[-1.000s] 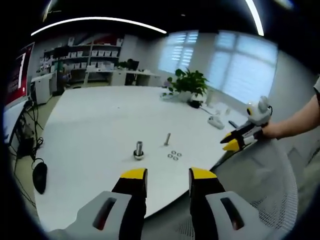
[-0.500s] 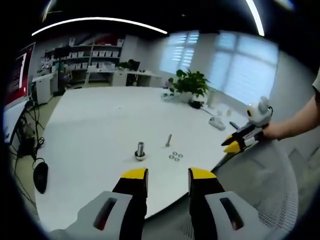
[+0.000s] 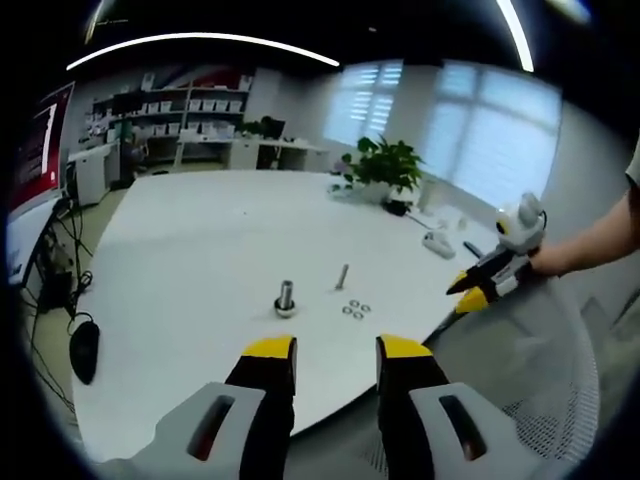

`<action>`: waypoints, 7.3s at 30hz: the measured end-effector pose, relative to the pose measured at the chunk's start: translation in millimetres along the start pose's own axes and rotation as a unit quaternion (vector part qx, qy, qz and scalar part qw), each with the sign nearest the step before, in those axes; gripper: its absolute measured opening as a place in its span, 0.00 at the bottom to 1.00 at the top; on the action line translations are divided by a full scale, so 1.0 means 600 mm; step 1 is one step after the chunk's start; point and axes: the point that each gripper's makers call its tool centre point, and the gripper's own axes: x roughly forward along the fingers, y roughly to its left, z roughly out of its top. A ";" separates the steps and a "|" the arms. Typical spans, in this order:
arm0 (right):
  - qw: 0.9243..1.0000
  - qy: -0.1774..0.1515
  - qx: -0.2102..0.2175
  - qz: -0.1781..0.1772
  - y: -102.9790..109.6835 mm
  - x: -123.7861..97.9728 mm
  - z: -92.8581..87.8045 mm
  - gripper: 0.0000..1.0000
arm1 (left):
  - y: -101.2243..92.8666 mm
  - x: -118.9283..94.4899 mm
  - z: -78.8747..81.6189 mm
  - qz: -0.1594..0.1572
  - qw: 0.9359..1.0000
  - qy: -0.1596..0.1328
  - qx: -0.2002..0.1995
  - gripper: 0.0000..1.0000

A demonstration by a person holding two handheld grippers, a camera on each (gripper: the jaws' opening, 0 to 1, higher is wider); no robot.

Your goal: Place the washer onto the threaded stud by aligning its center hole with the stud, sliding it down to the base, and recovering from edge contact or off-axis alignment until the washer reaches the visible bottom stop.

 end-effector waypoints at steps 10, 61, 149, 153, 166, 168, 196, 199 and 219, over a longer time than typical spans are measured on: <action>0.993 0.048 -0.107 -0.017 -0.032 0.048 0.024 0.37 | 0.002 0.000 -0.002 0.001 1.000 0.003 0.004 0.29; 0.968 0.172 -0.179 -0.018 -0.147 0.240 0.059 0.20 | 0.035 -0.001 -0.029 0.055 0.998 0.043 -0.010 0.29; 0.976 0.095 -0.171 -0.095 -0.174 0.183 0.216 0.14 | 0.029 0.000 -0.025 0.046 0.998 0.040 0.000 0.27; 0.972 0.102 -0.186 -0.098 -0.180 0.190 0.223 0.14 | 0.031 -0.001 -0.024 0.048 0.998 0.038 -0.002 0.27; 0.963 0.123 -0.221 -0.091 -0.182 0.212 0.218 0.14 | 0.033 0.000 -0.025 0.051 0.998 0.040 -0.003 0.27; 0.964 0.128 -0.216 -0.088 -0.185 0.217 0.216 0.14 | 0.033 0.000 -0.025 0.051 0.998 0.040 -0.003 0.27; 0.961 0.182 -0.195 -0.069 -0.195 0.275 0.164 0.14 | 0.035 0.000 -0.034 0.053 0.997 0.052 -0.009 0.26; 0.962 0.184 -0.191 -0.069 -0.192 0.281 0.160 0.15 | 0.035 0.000 -0.034 0.054 0.997 0.052 -0.010 0.26; 0.963 0.187 -0.182 -0.073 -0.198 0.261 0.141 0.20 | 0.037 0.000 -0.035 0.056 0.997 0.055 -0.010 0.26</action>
